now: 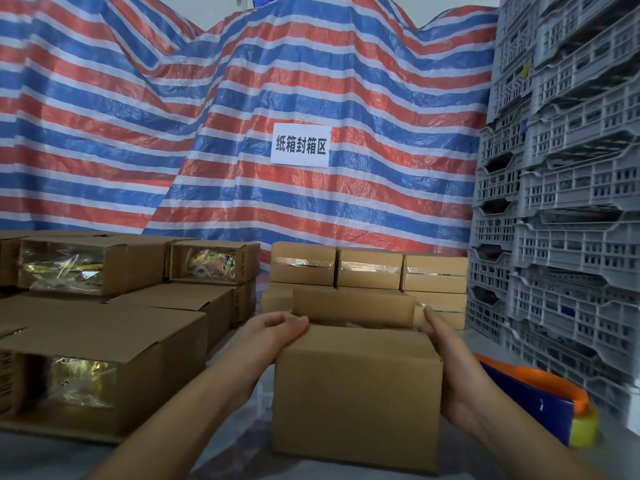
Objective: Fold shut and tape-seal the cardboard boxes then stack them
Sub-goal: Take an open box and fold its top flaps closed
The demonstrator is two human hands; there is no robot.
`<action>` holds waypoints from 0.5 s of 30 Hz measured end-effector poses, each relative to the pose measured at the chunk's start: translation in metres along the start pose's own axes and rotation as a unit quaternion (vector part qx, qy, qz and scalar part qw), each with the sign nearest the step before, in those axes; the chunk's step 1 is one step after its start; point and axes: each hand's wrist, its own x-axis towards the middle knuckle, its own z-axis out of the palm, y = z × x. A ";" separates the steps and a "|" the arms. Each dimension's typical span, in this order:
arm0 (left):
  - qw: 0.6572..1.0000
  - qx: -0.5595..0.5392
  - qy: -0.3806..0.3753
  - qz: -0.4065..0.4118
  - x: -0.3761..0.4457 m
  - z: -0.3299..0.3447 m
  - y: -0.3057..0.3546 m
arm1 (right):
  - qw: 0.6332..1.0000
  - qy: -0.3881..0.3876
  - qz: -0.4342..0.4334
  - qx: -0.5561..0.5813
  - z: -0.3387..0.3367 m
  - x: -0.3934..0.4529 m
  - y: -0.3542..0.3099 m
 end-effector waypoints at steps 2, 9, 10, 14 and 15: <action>1.000 0.001 -0.001 -0.001 -0.001 0.000 0.001 | 0.999 -0.021 -0.025 -0.003 -0.004 0.000 -0.005; 1.000 -0.021 0.012 0.000 -0.002 0.002 0.001 | 0.995 -0.071 0.003 -0.073 -0.009 0.001 -0.008; 0.999 -0.031 0.013 0.001 -0.002 0.002 0.002 | 0.993 -0.089 0.003 -0.079 -0.009 0.001 -0.009; 0.998 -0.054 0.007 0.010 -0.001 0.003 0.001 | 0.990 -0.120 0.009 -0.070 -0.011 0.001 -0.012; 0.998 -0.056 0.003 0.017 0.000 0.002 0.000 | 0.990 -0.122 0.009 -0.072 -0.011 0.002 -0.011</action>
